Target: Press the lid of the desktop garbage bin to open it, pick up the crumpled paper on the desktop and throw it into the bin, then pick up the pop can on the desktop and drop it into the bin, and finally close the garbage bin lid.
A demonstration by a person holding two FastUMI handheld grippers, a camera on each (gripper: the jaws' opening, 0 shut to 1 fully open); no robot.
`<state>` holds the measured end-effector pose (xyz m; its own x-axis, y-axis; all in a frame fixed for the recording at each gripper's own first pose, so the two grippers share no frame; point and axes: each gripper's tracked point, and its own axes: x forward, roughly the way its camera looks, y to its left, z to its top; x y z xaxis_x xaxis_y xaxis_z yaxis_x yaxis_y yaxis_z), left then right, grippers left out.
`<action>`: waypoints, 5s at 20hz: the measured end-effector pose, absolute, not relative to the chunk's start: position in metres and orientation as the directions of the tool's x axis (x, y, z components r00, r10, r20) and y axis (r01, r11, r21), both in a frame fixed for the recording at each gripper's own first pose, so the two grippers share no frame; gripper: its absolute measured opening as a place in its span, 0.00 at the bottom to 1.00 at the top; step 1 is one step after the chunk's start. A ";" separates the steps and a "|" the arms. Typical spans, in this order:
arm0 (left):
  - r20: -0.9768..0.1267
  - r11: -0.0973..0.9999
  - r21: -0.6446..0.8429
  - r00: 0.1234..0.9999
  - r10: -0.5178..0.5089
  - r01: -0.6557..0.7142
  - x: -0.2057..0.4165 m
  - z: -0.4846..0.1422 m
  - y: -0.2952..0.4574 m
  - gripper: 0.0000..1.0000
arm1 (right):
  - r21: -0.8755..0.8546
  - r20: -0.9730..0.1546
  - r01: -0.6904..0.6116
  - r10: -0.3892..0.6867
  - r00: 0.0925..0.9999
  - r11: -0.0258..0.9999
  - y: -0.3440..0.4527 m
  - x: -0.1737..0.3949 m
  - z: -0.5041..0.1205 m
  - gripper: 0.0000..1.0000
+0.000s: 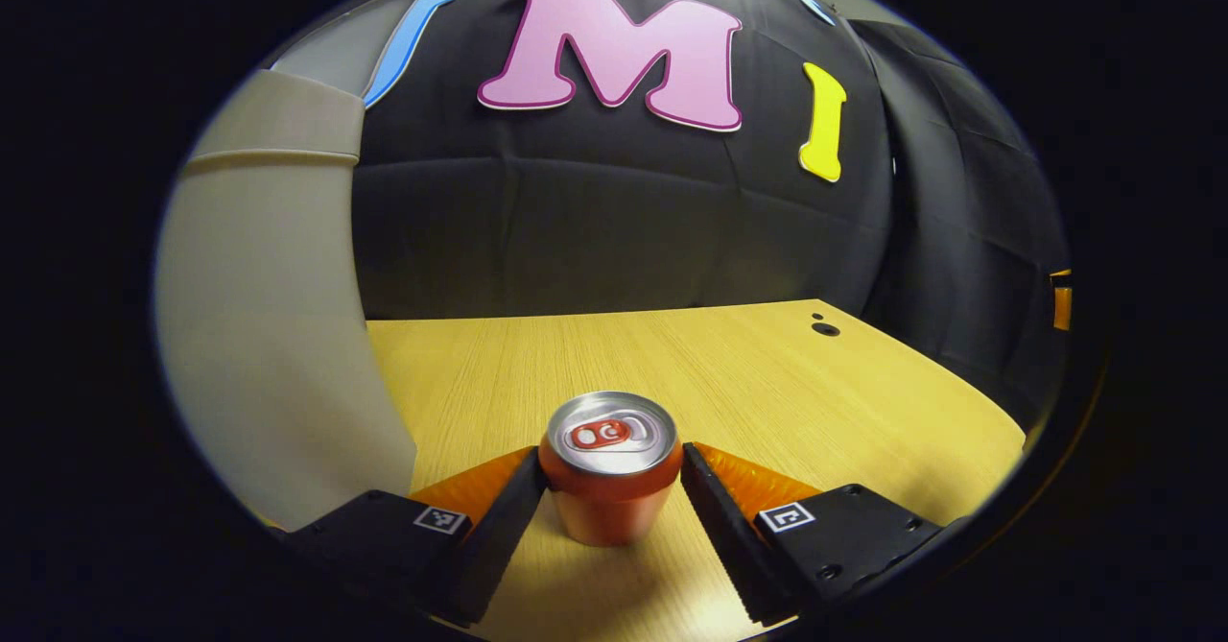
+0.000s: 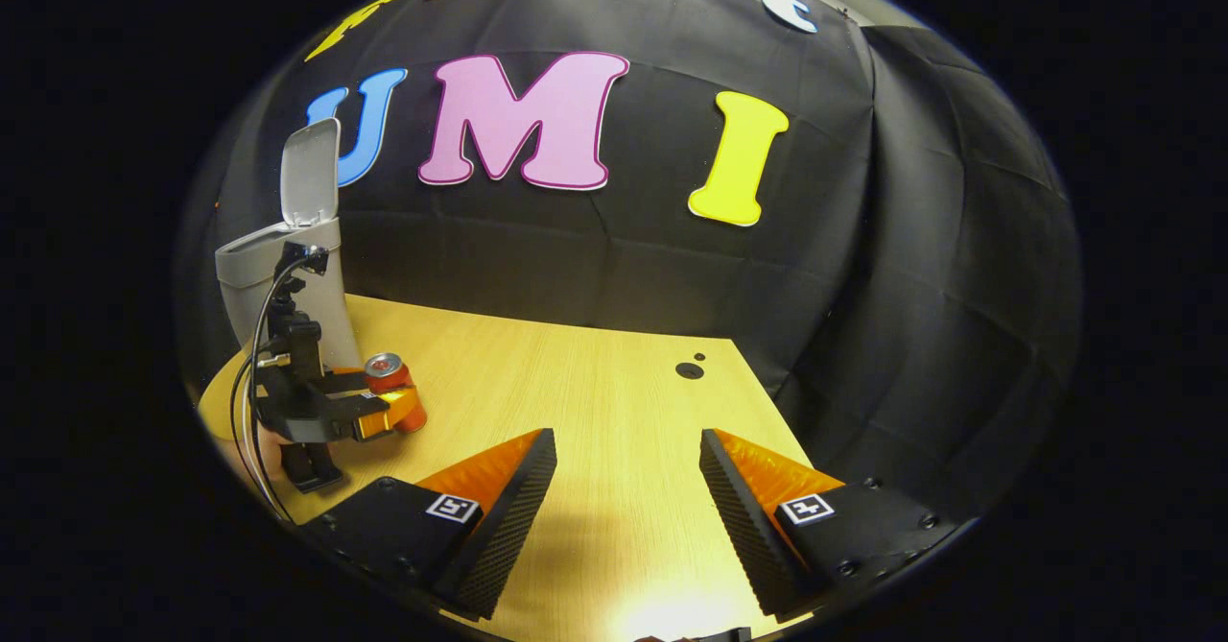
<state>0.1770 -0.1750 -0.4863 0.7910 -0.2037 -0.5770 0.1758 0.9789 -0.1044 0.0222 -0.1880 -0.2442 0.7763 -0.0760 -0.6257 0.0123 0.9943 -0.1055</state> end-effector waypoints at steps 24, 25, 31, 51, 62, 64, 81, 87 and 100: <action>-0.225 0.981 0.075 0.961 -0.160 0.181 0.203 -0.112 -0.094 0.87 | -0.039 -0.499 0.001 -0.021 0.867 0.999 -0.135 0.060 -0.148 0.97; -0.210 0.983 0.100 0.969 -0.128 0.151 0.207 -0.105 -0.076 0.87 | -0.038 -0.488 0.000 -0.019 0.873 0.999 -0.132 0.061 -0.141 0.97; -0.263 0.988 0.154 0.964 0.032 0.009 0.217 -0.146 0.027 0.88 | -0.027 -0.437 0.001 -0.012 0.899 1.000 -0.118 0.067 -0.109 0.97; -0.241 0.979 0.113 0.951 0.193 -0.170 0.221 -0.148 0.099 0.93 | -0.014 -0.465 -0.068 0.054 0.884 0.998 -0.084 0.077 -0.126 0.97; -0.039 0.977 0.179 0.991 0.126 -0.117 0.307 -0.056 0.101 0.91 | 0.007 -0.437 -0.267 0.243 0.866 0.964 -0.040 0.124 -0.116 0.97; -0.054 0.969 0.223 0.991 0.123 -0.108 0.323 -0.059 0.100 0.91 | 0.027 -0.442 -0.318 0.296 0.847 0.948 -0.033 0.123 -0.121 0.97; -0.280 0.997 0.076 0.960 0.012 0.009 0.299 -0.101 0.085 0.98 | 0.013 -0.508 -0.192 0.172 0.844 0.981 -0.055 0.046 -0.120 0.97; -0.296 0.997 0.081 0.955 0.006 0.019 0.239 -0.125 0.078 0.98 | 0.012 -0.516 -0.098 0.090 0.852 0.995 -0.060 0.009 -0.108 0.97; -0.452 0.997 0.065 0.892 -0.009 0.043 0.171 -0.221 0.084 0.99 | -0.040 -0.559 -0.037 0.008 0.829 0.998 -0.043 -0.065 -0.104 0.97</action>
